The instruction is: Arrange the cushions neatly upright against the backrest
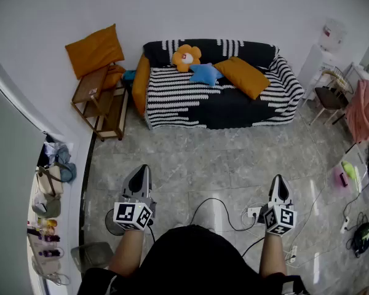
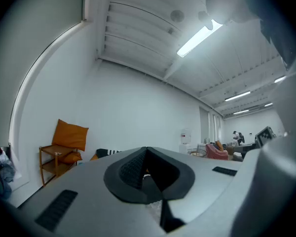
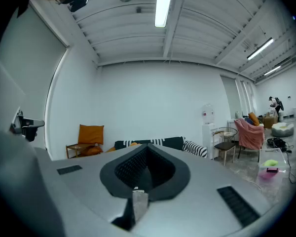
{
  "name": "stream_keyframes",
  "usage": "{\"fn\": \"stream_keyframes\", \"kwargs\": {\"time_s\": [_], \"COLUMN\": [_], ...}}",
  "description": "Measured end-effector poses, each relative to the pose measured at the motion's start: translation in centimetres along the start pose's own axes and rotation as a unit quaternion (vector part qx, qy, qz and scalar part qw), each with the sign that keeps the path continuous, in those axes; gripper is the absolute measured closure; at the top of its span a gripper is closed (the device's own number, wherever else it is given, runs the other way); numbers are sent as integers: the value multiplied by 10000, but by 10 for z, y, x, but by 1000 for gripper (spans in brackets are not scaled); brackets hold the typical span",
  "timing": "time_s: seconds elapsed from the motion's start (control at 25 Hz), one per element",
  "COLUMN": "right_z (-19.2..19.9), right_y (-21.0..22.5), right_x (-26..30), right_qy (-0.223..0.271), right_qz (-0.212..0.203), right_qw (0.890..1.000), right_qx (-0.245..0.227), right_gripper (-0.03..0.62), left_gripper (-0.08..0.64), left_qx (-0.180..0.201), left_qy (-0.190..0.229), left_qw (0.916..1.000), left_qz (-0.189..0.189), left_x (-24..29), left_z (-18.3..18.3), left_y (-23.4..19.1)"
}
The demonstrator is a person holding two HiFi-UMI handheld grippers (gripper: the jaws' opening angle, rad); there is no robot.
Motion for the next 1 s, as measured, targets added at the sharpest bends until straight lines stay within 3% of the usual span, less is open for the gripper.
{"fn": "stream_keyframes", "kwargs": {"time_s": [0.32,0.56,0.84,0.88,0.92,0.96,1.0], "right_z": [13,20,10,9,6,4,1], "right_y": [4,22,14,13,11,8,5], "right_x": [-8,-27,-17,-16,-15,-15,-16], "right_qy": [-125,-170,191,297,386,463,535], "right_qz": [-11,50,-527,-701,-867,-1003,-1098], "right_qw": [9999,9980,9950,9931,9910,9891,9880], "right_qx": [93,599,828,889,944,972,942], "right_gripper": [566,565,561,505,247,179,170], "left_gripper": [543,543,540,536,420,326,304], "left_qx": [-130,-133,-35,-22,-16,-5,31], "left_qy": [-178,-277,-46,-18,-31,-90,-169], "left_qw": [9995,9987,9991,9993,9996,9997,9996], "left_qz": [244,394,430,370,296,237,208], "left_x": [9,9,14,14,15,16,17], "left_z": [14,19,12,11,9,9,9], "left_y": [16,40,63,65,67,69,71]}}
Point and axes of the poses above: the fingertips, and each gripper's own axes: x forward along the fingers, y to its right, z out of its underside, the point moved 3 cm from there along -x, backward along the fingers, and after that the axes turned 4 degrees about -y, right-handed, at the moved point
